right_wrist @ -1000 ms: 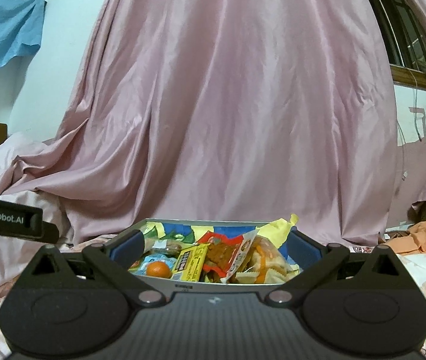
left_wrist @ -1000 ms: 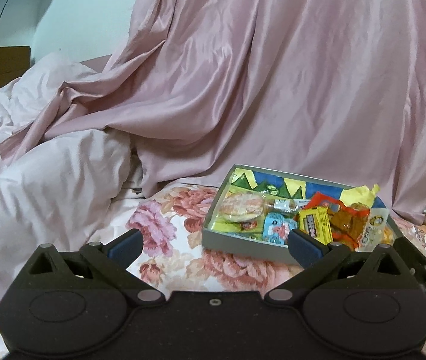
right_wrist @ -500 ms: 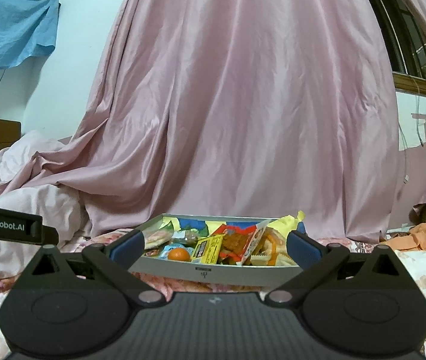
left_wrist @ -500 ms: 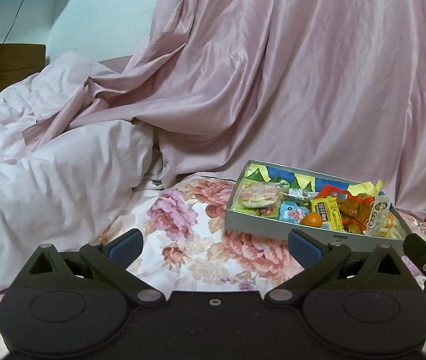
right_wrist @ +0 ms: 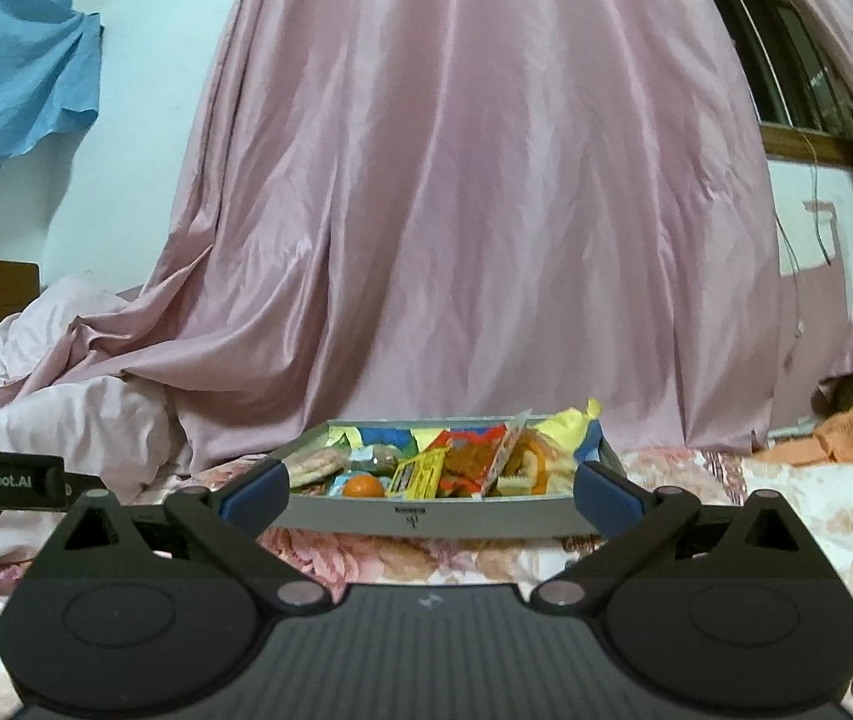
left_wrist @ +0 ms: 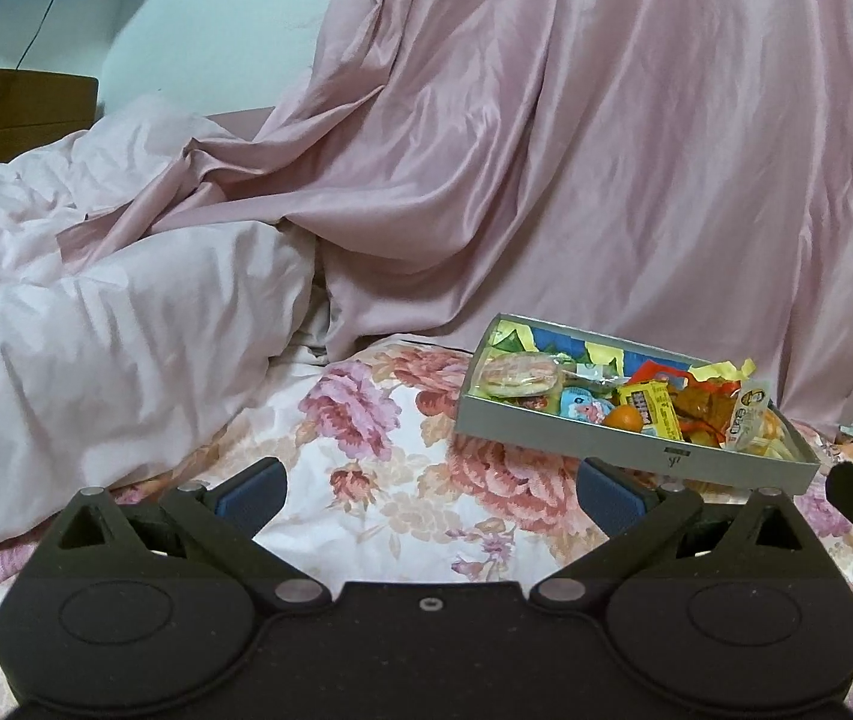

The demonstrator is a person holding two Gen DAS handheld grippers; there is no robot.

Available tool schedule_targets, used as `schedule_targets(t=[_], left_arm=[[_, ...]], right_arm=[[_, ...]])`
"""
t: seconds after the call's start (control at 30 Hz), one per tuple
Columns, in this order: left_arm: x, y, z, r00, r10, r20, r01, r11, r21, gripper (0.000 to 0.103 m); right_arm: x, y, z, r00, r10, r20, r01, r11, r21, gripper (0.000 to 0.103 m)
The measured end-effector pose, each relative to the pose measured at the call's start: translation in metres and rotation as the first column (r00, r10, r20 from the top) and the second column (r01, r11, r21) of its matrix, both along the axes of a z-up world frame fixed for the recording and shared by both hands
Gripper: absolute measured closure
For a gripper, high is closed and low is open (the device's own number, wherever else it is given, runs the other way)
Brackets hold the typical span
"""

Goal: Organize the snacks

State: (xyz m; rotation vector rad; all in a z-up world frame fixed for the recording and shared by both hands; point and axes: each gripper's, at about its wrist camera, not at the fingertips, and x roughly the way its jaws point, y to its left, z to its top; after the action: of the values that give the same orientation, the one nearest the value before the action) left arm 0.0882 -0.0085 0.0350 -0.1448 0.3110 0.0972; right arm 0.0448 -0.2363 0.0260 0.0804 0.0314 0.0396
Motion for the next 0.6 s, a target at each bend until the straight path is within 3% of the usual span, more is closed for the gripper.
schedule_targets(t=[0.17, 0.6], left_arm=[[-0.011, 0.007, -0.009, 0.999, -0.046, 0.017, 0.046, 0.999, -0.003, 0.001], [-0.033, 0.024, -0.013, 0.996, -0.07, 0.06, 0.073, 0.997, -0.033, 0.001]], right_arm=[[-0.006, -0.004, -0.003, 0.998, 0.044, -0.043, -0.041, 0.997, 0.073, 0.0], [-0.025, 0.015, -0.004, 0.998, 0.02, -0.056, -0.02, 1.0, 0.013, 0.0]])
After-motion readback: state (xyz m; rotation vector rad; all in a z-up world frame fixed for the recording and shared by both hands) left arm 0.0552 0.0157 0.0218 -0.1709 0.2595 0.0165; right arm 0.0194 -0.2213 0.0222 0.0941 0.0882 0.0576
